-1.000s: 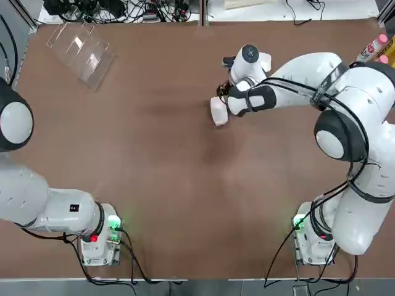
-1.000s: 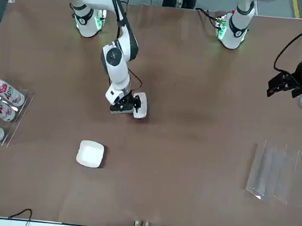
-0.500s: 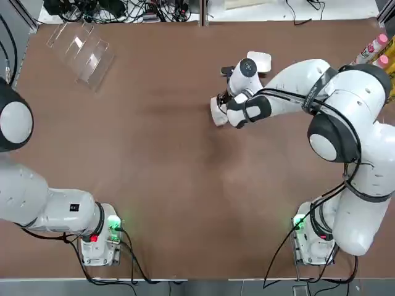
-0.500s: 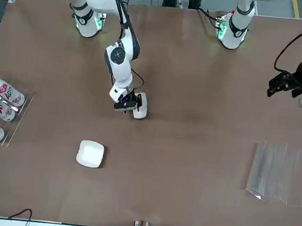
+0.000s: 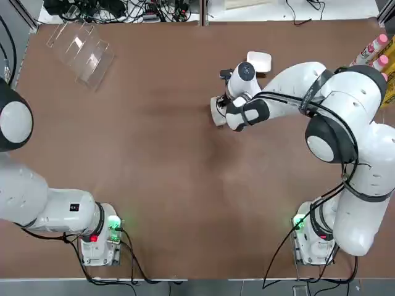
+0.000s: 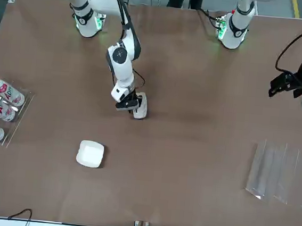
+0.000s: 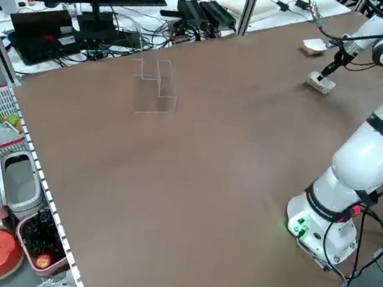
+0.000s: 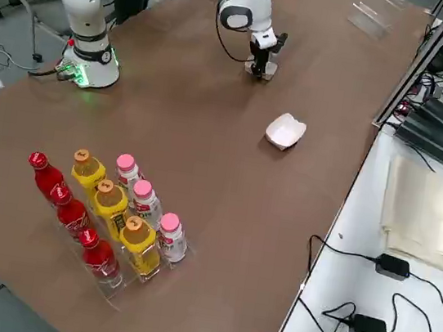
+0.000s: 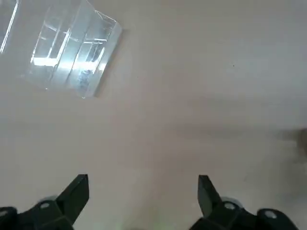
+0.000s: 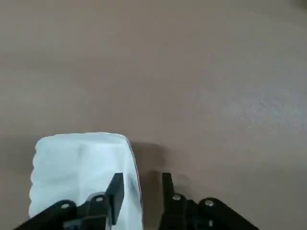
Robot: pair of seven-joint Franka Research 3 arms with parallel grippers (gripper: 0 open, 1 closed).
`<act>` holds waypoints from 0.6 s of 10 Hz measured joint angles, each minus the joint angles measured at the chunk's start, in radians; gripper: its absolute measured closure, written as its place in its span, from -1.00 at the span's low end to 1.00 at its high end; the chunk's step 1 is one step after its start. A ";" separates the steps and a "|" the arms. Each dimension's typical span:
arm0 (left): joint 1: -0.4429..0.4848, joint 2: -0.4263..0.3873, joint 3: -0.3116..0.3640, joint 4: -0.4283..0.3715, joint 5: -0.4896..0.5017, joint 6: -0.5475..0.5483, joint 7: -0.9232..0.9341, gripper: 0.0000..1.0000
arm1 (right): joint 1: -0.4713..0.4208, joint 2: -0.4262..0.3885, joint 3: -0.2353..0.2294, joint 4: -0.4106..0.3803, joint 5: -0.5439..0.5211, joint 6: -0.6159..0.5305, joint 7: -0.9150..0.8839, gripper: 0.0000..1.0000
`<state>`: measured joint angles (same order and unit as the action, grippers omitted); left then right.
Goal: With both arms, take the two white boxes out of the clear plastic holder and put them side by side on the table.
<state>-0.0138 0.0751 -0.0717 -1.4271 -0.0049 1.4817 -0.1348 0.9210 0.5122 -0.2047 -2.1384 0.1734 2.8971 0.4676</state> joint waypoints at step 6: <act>0.034 0.004 0.004 0.001 -0.057 0.005 0.000 -1.00 | -0.004 -0.004 -0.011 0.009 0.004 0.000 0.049 0.96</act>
<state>0.0206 0.0792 -0.0681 -1.4262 -0.0621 1.4865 -0.1349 0.9175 0.5077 -0.2157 -2.1294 0.1770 2.8969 0.5170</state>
